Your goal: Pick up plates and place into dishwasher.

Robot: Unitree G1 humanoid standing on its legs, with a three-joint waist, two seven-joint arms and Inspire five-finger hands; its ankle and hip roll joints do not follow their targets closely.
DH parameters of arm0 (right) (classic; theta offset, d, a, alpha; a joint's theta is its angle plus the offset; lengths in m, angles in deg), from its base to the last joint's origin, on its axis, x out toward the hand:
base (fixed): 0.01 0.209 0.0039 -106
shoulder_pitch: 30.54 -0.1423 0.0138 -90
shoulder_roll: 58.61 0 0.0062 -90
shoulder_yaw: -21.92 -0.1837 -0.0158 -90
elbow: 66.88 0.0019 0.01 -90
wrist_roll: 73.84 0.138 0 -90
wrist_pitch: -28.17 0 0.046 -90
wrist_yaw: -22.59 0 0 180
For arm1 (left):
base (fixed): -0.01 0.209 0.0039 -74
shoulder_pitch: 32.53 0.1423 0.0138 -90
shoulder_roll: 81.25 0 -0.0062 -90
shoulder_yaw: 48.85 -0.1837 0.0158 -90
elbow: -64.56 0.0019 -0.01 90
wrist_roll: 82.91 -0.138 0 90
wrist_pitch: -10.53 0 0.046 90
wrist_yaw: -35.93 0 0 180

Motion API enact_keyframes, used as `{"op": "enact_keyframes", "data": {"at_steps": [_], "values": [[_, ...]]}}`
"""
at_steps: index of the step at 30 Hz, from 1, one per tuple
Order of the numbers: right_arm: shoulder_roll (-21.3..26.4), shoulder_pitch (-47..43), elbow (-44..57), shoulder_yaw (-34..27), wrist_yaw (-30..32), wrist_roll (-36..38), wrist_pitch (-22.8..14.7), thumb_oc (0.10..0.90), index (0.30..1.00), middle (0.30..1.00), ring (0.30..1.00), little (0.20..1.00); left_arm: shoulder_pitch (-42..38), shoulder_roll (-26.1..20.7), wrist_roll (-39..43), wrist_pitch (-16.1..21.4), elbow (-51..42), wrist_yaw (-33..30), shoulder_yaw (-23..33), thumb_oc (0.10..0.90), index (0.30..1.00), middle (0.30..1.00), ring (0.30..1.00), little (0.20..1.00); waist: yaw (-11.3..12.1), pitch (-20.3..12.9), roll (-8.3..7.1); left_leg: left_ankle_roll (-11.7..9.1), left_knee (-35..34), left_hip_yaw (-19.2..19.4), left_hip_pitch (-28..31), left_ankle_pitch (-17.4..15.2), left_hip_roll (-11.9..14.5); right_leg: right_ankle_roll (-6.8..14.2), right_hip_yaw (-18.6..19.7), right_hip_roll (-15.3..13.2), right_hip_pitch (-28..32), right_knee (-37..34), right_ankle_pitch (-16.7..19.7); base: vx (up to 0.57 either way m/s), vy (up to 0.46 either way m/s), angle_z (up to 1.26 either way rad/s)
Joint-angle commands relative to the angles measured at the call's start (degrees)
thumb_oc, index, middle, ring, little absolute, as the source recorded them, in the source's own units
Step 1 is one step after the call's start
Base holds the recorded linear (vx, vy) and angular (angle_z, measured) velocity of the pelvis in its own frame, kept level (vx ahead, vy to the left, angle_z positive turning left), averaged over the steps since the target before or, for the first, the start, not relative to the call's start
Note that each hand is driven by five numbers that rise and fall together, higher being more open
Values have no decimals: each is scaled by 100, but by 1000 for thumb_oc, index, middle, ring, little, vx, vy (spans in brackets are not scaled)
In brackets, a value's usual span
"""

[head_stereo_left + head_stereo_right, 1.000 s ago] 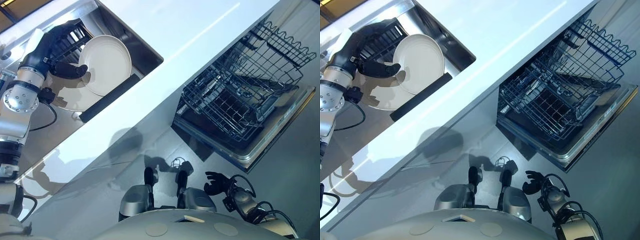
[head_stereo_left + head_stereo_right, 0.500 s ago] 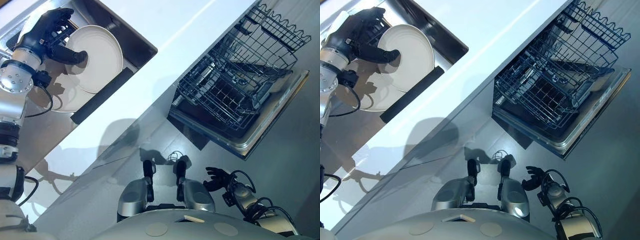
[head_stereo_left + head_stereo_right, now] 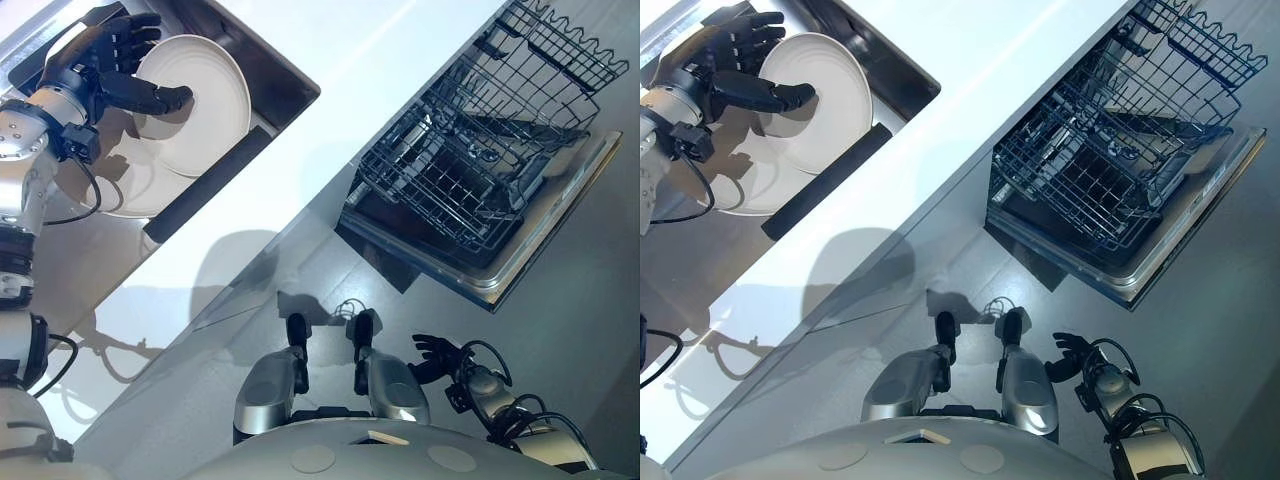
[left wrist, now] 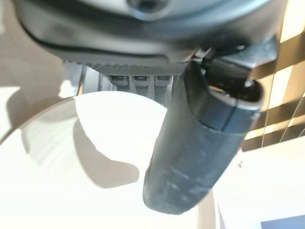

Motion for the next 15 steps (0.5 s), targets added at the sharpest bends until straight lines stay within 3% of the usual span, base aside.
{"op": "enact_keyframes", "data": {"at_steps": [1,3,4,6,11,15], "values": [[385,76,15,-70,47,-17,34,800,900,900,900,900,-306,203,602,-4,-370,1072,-285,465,613,613,613,565,-180,-315,467,182,355,-76,-164,-500,-379,549,95,82,-605,690,-475,-31,2,5],[394,76,-7,-94,64,-32,53,800,900,900,900,900,-260,217,877,-75,-571,1111,-295,289,462,462,462,389,-165,-347,485,169,305,-86,-94,-501,-396,542,46,72,-542,652,-491,-15,-1,2],[394,75,-11,-96,67,-32,53,800,900,900,900,900,-256,219,891,-81,-591,1112,-291,289,462,462,462,389,-164,-350,486,168,299,-89,-85,-501,-398,542,40,72,-534,648,-494,-21,-9,4],[380,64,-52,-113,88,-35,55,800,900,900,900,900,-216,220,1022,-90,-733,1039,-269,100,300,300,300,200,-143,-399,494,161,259,-104,-37,-505,-411,539,9,71,-500,626,-518,-29,-12,6],[333,74,-92,-103,130,-32,37,800,900,900,900,900,-48,210,1073,-79,-943,898,-86,100,300,300,300,200,-83,-521,485,139,201,-153,54,-508,-429,525,-48,76,-409,575,-539,-34,-27,6],[306,65,-66,-84,170,-13,-7,800,900,900,900,900,138,192,1031,159,-1033,639,138,100,300,300,300,200,-23,-620,474,117,127,-216,131,-502,-443,491,-84,98,-327,517,-546,-48,-45,2]]}}
